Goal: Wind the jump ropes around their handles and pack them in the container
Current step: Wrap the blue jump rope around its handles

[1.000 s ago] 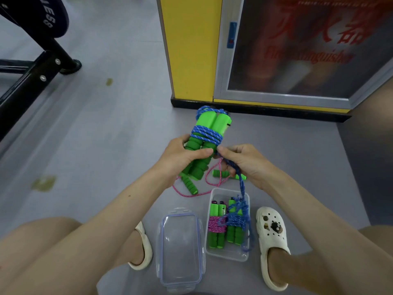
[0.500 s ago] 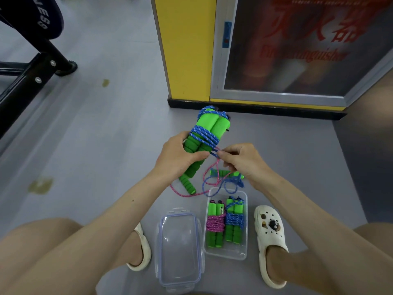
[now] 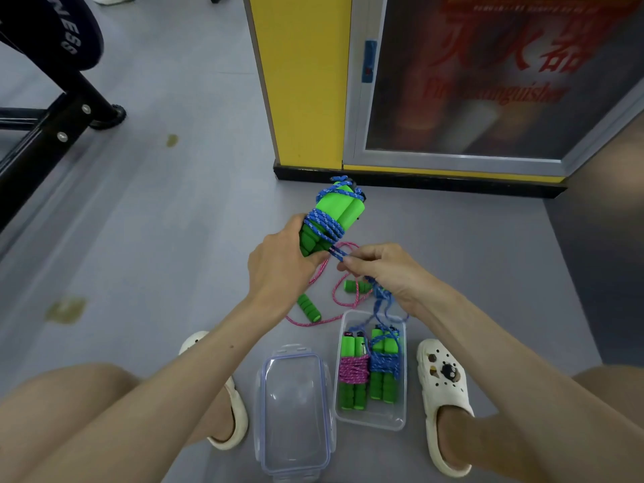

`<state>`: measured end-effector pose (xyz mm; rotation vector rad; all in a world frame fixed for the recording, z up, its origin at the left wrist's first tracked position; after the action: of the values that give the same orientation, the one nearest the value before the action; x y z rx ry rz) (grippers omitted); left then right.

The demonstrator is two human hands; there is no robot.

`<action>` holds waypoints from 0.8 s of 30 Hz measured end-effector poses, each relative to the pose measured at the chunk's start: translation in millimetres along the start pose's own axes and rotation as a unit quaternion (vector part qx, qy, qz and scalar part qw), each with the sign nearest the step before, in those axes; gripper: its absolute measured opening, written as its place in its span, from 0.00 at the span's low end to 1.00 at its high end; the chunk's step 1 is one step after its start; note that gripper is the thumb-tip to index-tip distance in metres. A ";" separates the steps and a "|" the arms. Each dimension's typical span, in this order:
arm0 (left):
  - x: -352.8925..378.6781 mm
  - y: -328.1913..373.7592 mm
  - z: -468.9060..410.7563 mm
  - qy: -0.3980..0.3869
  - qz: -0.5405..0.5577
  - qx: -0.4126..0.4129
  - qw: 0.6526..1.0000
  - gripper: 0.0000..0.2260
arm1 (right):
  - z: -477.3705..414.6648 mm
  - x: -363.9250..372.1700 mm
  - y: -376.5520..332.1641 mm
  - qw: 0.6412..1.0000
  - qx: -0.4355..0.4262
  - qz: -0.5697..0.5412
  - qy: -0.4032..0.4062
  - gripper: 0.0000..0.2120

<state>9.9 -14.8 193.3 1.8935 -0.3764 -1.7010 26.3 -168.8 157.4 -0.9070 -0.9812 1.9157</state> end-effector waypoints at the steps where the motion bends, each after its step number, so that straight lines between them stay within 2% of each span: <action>1: 0.4 1.0 0.7 0.003 -0.012 0.005 1.000 0.23 | 0.0 0.0 -0.8 1.000 -0.003 -0.009 0.000 0.07; 5: 0.1 6.6 3.5 0.026 -0.065 0.041 0.997 0.20 | 0.9 4.4 -3.8 0.998 0.000 -0.070 -0.004 0.11; 11: 9.4 5.2 4.0 0.024 -0.101 0.061 0.993 0.20 | 2.3 13.3 -7.9 0.999 -0.011 -0.042 -0.016 0.16; 17: 28.8 5.9 6.9 -0.091 -0.056 0.096 0.990 0.37 | 1.0 6.4 -1.4 1.000 -0.006 -0.025 -0.016 0.12; 20: 40.0 2.6 6.8 -0.167 0.016 0.096 0.981 0.40 | 1.5 3.6 0.6 0.999 -0.006 -0.001 -0.037 0.12; 22: 46.3 4.4 11.0 -0.192 0.054 0.105 0.974 0.41 | 0.4 -0.1 1.7 0.999 0.002 -0.017 -0.034 0.12; 24: 51.0 7.0 17.2 -0.202 0.045 0.103 0.973 0.42 | -0.9 -5.7 1.8 0.999 0.018 -0.037 -0.019 0.11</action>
<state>2.2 -52.5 155.0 1.6259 -0.8120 -2.0484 29.0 -174.2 156.7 -0.8048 -0.9853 1.8898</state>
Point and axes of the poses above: each hand's wrist, its own z-axis away from the middle knuckle, its own x-axis out of the palm, y = z × x, the point moved 6 cm from there along -z, towards the middle knuckle, and after that the axes turned 3 degrees about z, right-handed, at the moved point
